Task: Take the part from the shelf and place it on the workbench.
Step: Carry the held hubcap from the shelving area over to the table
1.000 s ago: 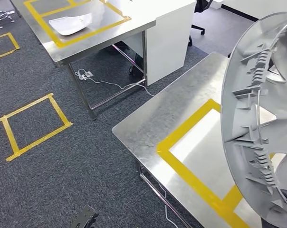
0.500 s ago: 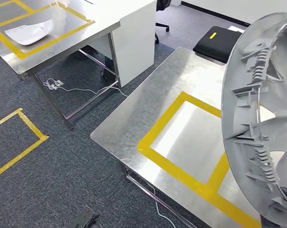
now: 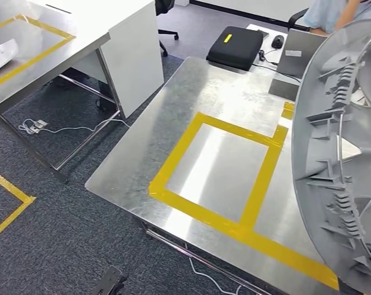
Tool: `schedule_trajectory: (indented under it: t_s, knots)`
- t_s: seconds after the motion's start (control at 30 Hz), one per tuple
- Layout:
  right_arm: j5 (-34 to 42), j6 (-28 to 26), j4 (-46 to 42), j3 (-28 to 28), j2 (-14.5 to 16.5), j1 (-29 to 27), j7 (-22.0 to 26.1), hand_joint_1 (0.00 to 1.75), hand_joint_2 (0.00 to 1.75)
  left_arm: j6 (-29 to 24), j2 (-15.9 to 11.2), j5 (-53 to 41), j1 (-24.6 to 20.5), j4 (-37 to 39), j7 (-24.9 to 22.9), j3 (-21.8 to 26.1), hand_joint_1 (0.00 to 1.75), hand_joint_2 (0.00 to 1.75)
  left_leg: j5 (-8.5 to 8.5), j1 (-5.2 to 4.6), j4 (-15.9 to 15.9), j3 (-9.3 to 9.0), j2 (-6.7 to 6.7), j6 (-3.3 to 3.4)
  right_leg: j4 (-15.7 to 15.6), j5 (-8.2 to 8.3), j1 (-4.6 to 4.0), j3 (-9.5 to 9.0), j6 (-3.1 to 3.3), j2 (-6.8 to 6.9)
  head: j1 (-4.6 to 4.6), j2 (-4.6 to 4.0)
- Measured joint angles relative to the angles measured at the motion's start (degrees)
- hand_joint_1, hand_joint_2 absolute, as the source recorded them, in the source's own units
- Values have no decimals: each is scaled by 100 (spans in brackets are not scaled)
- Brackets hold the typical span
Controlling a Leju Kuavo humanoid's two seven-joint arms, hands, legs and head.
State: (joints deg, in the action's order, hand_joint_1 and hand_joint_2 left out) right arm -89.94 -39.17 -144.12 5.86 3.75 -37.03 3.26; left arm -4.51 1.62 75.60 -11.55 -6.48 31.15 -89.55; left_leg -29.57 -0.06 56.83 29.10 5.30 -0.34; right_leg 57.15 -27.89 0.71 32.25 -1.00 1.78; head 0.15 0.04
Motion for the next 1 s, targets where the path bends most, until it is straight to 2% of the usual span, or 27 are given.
schedule_trajectory:
  t_s: [0.07, 0.1, 0.13, 0.17, 0.2, 0.23, 0.27, 0.3, 0.33, 0.37, 0.4, 0.43, 0.5, 0.53, 0.6, 0.63, 0.67, 0.7, 0.73, 0.77, 0.83, 0.9, 0.93, 1.0]
  knots:
    - [-1, 0, 1, 2, -2, -5, -28, 175, 175, 4, 4, 28, -4, -1, 14, 1, 0, 175, -254, 26, 344, 129, -218, -45, -19, 20, 15, -3, 73, -90, -18, 0]
    - [-1, 0, 2, 3, -3, -5, -43, 175, 175, 6, 3, 45, 8, -1, 23, 2, 0, 175, -451, 33, 698, 277, -350, -54, -20, 22, 12, -1, 98, -137, -24, 0]
    - [-1, 0, 5, 4, -4, -3, -59, 175, 175, 7, 2, 57, 27, -1, 31, 2, 0, 175, -644, 36, 1115, 465, -428, -55, -19, 23, 5, 1, 117, -194, -26, 0]
    - [0, 0, 13, 4, -4, -3, -75, 175, 175, 8, 2, 67, 49, -1, 38, 2, 0, 175, -769, 36, 1469, 633, -462, -51, -18, 23, -5, 0, 126, -262, -25, 0]
    - [1, 0, 22, 4, -4, -3, -88, 175, 175, 9, 2, 73, 66, -1, 43, 2, 0, 175, -784, 34, 1659, 732, -476, -41, -17, 24, -16, -2, 131, -334, -24, 0]
    - [0, 0, 32, 4, -4, -4, -99, 175, 175, 10, 2, 80, 75, -1, 49, 2, 0, 175, -675, 32, 1621, 730, -488, -22, -14, 25, -25, -7, 131, -411, -24, 0]
    - [0, 0, 40, 4, -4, -5, -109, 175, 175, 11, 2, 87, 77, -1, 54, 2, 0, 175, -472, 29, 1366, 628, -519, 5, -12, 25, -31, -17, 131, -486, -24, 0]
    - [0, 0, 45, 4, -5, -6, -119, 175, 175, 12, -2, 92, 76, -1, 58, 2, 0, 175, -230, 27, 980, 464, -591, 37, -10, 26, -34, -29, 130, -556, -25, 0]
    - [0, 0, 48, 4, -5, -6, -128, 175, 175, 12, -10, 98, 74, 0, 63, 2, 0, 175, -49, 27, 606, 303, -722, 69, -5, 28, -38, -32, 122, -621, -21, 0]
    - [-1, 0, 49, 4, -7, -3, -139, 175, 175, 13, -18, 103, 74, 1, 67, 2, 0, 175, 65, 28, 312, 181, -842, 94, 5, 33, -38, -24, 109, -680, -20, 0]
    - [-1, 0, 50, 4, -9, -2, -152, 175, 175, 14, -25, 107, 71, 1, 70, 2, 0, 175, 99, 26, 142, 117, -927, 109, 12, 44, -30, 3, 82, -739, -23, 0]
    - [-1, 0, 50, 4, -11, -4, -162, 175, 175, 16, -29, 110, 68, 0, 72, 2, 0, 175, 82, 21, 87, 103, -958, 118, 12, 63, -18, 36, 44, -797, -26, 0]
    - [0, 0, 51, 4, -19, -21, -173, 175, 175, 20, -28, 112, 54, -1, 78, 2, 0, 175, 105, 21, 15, 92, -849, 145, 16, 83, 2, 109, -28, -859, -37, 0]
    - [0, 0, 52, 5, -22, -30, -173, 175, 175, 21, -29, 113, 48, -1, 80, 3, 0, 175, 131, 27, -23, 85, -788, 168, 72, 38, -1, 159, -51, -781, -32, 0]
    - [0, -1, 55, 6, -38, -20, -173, 175, 175, 22, -30, 114, 47, 0, 84, 4, 0, 175, 173, 38, -84, 77, -640, 210, 549, -253, -10, 409, -84, -472, -15, 0]
    - [0, -2, 56, 7, -47, -12, -173, 175, 175, 22, -30, 115, 57, 0, 85, 4, 0, 175, 177, 31, -88, 83, -569, 221, 927, -445, -11, 586, -108, -336, -8, 0]
    - [-1, -2, 58, 7, -57, -4, -173, 175, 175, 23, -30, 114, 68, -1, 85, 4, 0, 175, 178, 25, -86, 90, -486, 227, 1307, -606, -3, 761, -134, -264, -4, 0]
    - [-1, -2, 61, 7, -65, -4, -173, 175, 175, 23, -29, 114, 77, -1, 85, 4, 0, 175, 176, 22, -84, 94, -405, 226, 1542, -670, 7, 862, -157, -234, -5, 0]
    - [-1, -2, 63, 7, -69, -6, -173, 175, 175, 23, -29, 114, 81, -1, 85, 4, 0, 175, 174, 22, -81, 98, -326, 223, 1583, -636, 18, 865, -178, -211, -3, 0]
    - [-1, -2, 66, 7, -72, -7, -173, 175, 175, 23, -27, 114, 80, -1, 85, 4, 0, 175, 169, 24, -77, 97, -257, 215, 1406, -512, 31, 754, -193, -182, -3, 0]
    - [0, -1, 69, 7, -73, -4, -176, 175, 175, 23, -26, 114, 74, -1, 85, 4, 0, 175, 144, 21, -54, 91, -136, 175, 601, -202, 38, 285, -210, 13, 2, 0]
    - [0, -1, 72, 7, -74, -1, -184, 175, 175, 23, -31, 114, 70, 0, 85, 4, 0, 175, 115, -2, -14, 86, -45, 110, 51, -73, 17, -39, -154, 161, -3, 0]
    - [0, -2, 74, 7, -74, -1, -187, 175, 175, 23, -34, 114, 68, 0, 85, 4, 0, 175, 112, -13, -4, 83, -5, 79, 5, -88, -2, -63, -112, 163, -7, 0]
    - [0, -2, 75, 7, -76, -11, -192, 175, 175, 23, -28, 114, 50, -1, 85, 4, 0, 175, 101, 0, 10, 70, 46, 23, 4, -46, -3, -43, -26, 49, -13, 0]
